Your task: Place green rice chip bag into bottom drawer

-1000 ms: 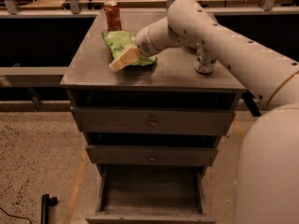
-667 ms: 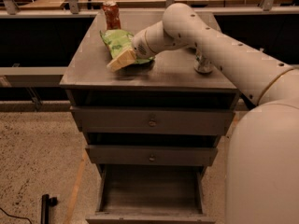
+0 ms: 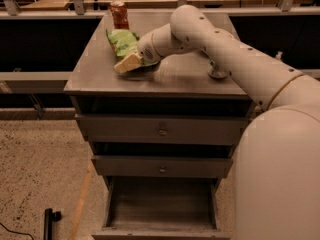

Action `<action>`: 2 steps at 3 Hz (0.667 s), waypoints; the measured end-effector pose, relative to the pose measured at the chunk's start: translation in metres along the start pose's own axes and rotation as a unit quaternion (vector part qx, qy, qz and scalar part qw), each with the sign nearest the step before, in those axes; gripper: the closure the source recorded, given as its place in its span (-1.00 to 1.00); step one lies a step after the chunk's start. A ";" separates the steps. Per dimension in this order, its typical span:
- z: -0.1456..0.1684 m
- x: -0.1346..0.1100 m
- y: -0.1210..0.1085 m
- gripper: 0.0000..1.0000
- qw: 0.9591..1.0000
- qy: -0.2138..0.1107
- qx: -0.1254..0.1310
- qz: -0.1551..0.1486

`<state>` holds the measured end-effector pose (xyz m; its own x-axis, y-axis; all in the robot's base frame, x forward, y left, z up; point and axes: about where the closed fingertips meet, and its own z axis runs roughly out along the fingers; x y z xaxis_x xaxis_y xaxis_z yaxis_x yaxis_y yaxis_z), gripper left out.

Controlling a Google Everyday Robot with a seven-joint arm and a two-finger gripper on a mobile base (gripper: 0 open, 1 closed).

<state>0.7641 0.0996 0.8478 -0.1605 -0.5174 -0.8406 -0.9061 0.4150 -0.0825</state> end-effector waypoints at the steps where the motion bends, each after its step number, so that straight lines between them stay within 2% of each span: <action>1: -0.028 -0.007 0.008 0.77 0.999 -0.019 -0.020 -0.028; 2: -0.078 -0.001 0.031 1.00 0.997 -0.030 -0.050 -0.054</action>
Offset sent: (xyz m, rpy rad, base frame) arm -0.1182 -0.0978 0.0662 0.0337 -0.0737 0.2368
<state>0.7052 0.0547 0.8880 -0.0385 -0.5075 -0.8608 -0.9518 0.2810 -0.1231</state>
